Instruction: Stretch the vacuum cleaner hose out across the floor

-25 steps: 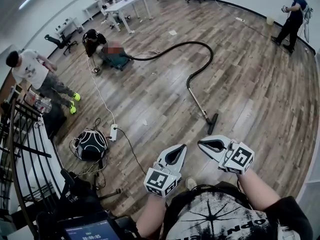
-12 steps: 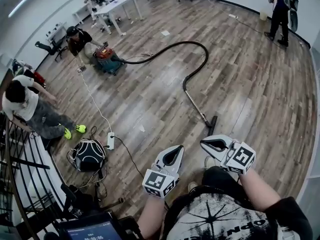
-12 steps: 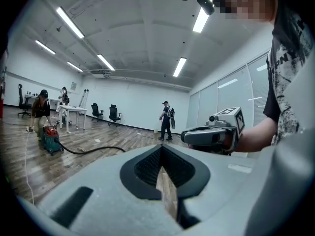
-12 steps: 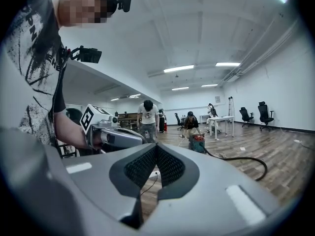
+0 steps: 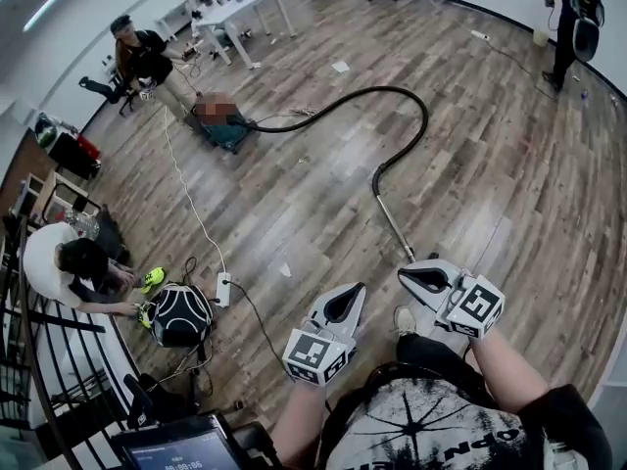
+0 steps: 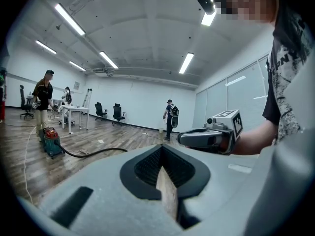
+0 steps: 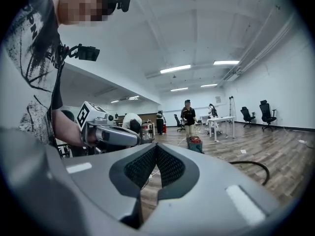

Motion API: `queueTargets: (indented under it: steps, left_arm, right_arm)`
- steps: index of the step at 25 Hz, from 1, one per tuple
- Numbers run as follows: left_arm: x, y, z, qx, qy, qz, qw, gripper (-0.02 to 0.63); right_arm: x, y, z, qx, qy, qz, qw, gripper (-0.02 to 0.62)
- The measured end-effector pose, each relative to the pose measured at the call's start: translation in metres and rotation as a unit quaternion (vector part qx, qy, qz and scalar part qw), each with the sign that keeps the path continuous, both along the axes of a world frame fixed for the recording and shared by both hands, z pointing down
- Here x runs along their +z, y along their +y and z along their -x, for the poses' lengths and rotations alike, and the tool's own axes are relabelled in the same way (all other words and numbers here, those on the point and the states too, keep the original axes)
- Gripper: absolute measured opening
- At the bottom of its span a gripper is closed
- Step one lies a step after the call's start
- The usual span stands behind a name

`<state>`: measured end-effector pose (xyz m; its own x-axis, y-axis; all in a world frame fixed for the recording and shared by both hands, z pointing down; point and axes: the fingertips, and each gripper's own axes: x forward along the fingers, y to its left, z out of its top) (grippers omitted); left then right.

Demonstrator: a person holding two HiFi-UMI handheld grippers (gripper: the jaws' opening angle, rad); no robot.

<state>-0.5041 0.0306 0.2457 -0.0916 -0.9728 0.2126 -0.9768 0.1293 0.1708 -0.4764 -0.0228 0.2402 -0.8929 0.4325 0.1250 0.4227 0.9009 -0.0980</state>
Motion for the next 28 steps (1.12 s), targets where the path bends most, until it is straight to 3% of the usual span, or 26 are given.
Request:
queueTargets:
  steps: [12, 21, 28]
  left_arm:
    - [-0.010, -0.137, 0.086, -0.023, -0.012, 0.016, 0.9995, 0.002]
    - [-0.002, -0.189, 0.117, 0.001, -0.020, 0.021, 0.9996, 0.002]
    - [0.004, -0.226, 0.161, 0.045, -0.014, 0.015, 0.9988, 0.002]
  right_arm:
    - [-0.012, -0.132, 0.095, -0.032, -0.012, -0.002, 0.999, 0.008]
    - [0.001, -0.184, 0.120, -0.009, -0.007, -0.001, 1.000, 0.008]
    - [0.003, -0.216, 0.159, 0.030, 0.000, -0.018, 0.999, 0.008]
